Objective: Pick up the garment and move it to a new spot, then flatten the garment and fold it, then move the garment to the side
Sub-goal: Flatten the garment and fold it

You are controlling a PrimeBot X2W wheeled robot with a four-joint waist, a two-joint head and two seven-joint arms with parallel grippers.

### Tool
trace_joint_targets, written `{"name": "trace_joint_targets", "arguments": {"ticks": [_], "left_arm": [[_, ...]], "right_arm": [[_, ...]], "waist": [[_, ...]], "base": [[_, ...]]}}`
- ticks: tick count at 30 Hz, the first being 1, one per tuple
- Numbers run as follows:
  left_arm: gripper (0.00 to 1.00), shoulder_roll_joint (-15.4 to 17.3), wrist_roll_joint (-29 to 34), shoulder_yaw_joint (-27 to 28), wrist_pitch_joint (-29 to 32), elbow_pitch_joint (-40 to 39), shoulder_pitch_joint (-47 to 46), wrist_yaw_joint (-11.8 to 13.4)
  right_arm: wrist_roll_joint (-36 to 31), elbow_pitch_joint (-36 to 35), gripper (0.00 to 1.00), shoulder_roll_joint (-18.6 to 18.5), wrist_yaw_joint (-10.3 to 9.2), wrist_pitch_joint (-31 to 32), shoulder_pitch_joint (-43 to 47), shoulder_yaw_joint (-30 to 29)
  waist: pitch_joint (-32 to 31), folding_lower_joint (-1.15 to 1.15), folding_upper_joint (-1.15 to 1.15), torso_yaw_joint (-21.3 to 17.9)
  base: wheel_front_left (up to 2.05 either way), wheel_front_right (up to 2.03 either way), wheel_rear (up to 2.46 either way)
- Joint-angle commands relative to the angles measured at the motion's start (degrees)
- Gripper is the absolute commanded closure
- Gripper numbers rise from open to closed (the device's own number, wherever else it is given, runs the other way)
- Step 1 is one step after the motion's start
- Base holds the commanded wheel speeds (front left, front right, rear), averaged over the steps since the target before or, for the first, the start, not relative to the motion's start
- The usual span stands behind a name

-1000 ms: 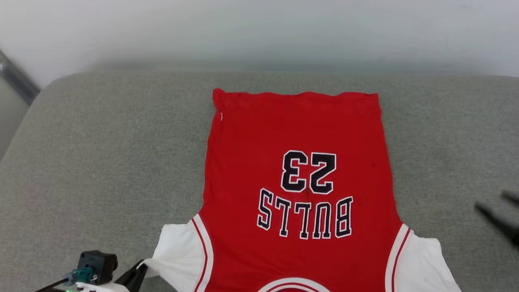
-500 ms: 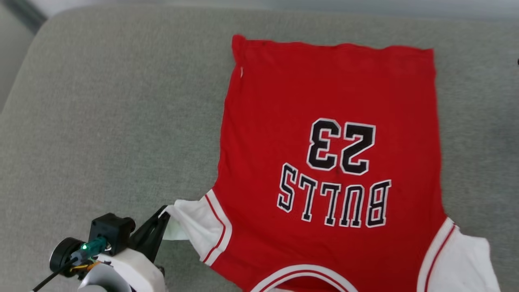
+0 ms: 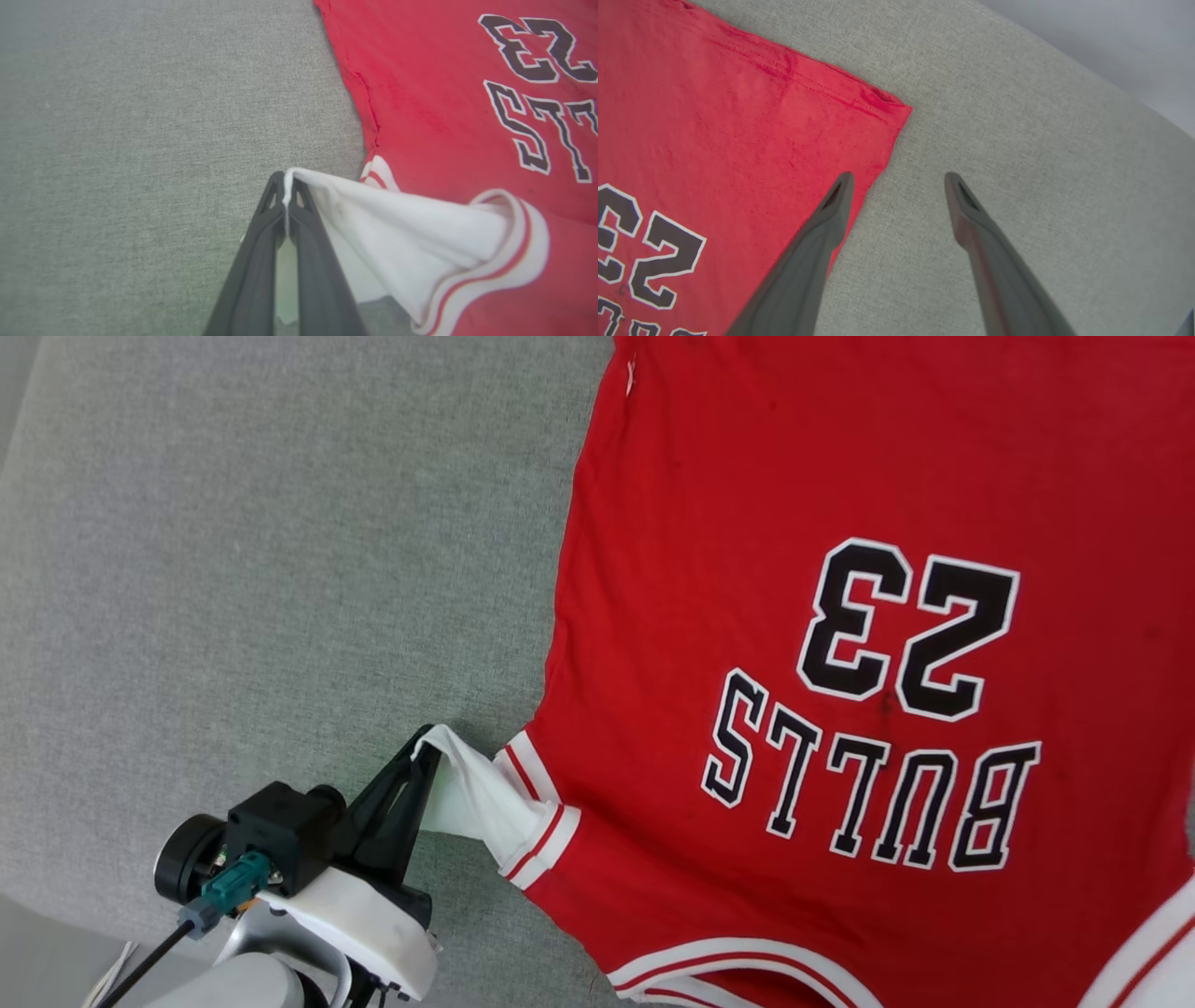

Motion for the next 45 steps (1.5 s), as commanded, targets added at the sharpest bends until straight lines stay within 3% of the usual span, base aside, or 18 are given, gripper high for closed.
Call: {"name": "trace_joint_targets", "arguments": {"ticks": [1, 5, 12, 13, 14, 15, 16, 24, 31, 36, 45], "left_arm": [[1.0, -0.8, 1.2, 1.0, -0.3, -0.7, 0.6, -0.2], [1.0, -2.1, 3.6, 2.6, -0.2, -1.6, 0.7, -0.6], [1.0, -3.8, 6.4, 4.3, -0.2, -2.5, 1.2, -0.9], [1.0, -3.9, 6.7, 4.6, -0.2, -2.5, 1.4, -0.9], [1.0, -4.0, 6.9, 4.7, -0.2, -2.5, 1.6, -1.1], [1.0, -4.0, 6.9, 4.7, -0.2, -2.5, 1.6, -1.1], [1.0, -4.0, 7.1, 4.8, -0.2, -2.4, 1.7, -1.3], [1.0, -4.1, 6.9, 6.7, -0.2, -1.1, 4.4, -1.5], [1.0, -3.1, 5.9, 8.8, -0.2, -0.7, 8.7, -0.8], [1.0, -2.5, 5.0, 10.2, -0.2, -0.6, 12.0, 0.0], [1.0, -0.9, 4.4, 11.2, -0.2, -0.5, 16.5, 0.9]], "right_arm": [[-2.1, 1.8, 0.0, 1.7, -0.04, 0.3, -1.7, -0.9], [-5.7, 5.1, 0.0, 5.1, -0.04, -0.4, -3.5, -2.9], [-6.6, 7.9, 0.0, 5.6, -0.03, 1.3, 3.9, 0.4], [-6.1, 8.0, 0.12, 5.5, -0.03, 1.0, 4.6, 0.4], [-6.0, 8.0, 0.73, 5.3, -0.03, 0.6, 5.0, 0.2], [-6.0, 8.0, 0.73, 5.3, -0.03, 0.6, 5.0, 0.2], [-5.9, 7.8, 1.0, 5.1, -0.03, -0.1, 5.1, -0.1], [-2.8, 3.8, 1.0, 3.7, -0.03, -6.7, 2.8, 0.9], [4.7, -3.4, 1.0, -4.2, -0.03, -10.2, 9.4, 6.1], [10.3, -9.4, 1.0, -10.9, -0.03, -11.7, 19.6, 7.3], [18.2, -19.5, 1.0, -20.4, -0.03, -14.9, 44.6, 4.5]], "waist": [[3.7, -0.02, 0.0, 1.7], [6.7, -0.02, 0.0, 2.6], [8.4, -0.02, 0.0, 3.0], [8.3, -0.02, 0.0, 2.9], [8.1, -0.02, 0.0, 2.8], [8.1, -0.02, 0.0, 2.8], [7.7, -0.02, 0.0, 2.7], [0.9, -0.02, 0.0, 0.4], [-6.6, -0.02, 0.0, -2.8], [-11.3, -0.02, 0.0, -5.5], [-17.0, -0.02, 0.0, -8.8]], "base": [[0.0, 0.0, 0.0], [0.0, 0.0, 0.0], [0.0, 0.0, 0.0], [0.0, 0.0, 0.0], [0.0, 0.0, 0.0], [0.0, 0.0, 0.0], [0.0, 0.0, 0.0], [0.0, 0.0, 0.0], [0.0, 0.0, 0.0], [0.0, 0.0, 0.0], [0.0, 0.0, 0.0]]}}
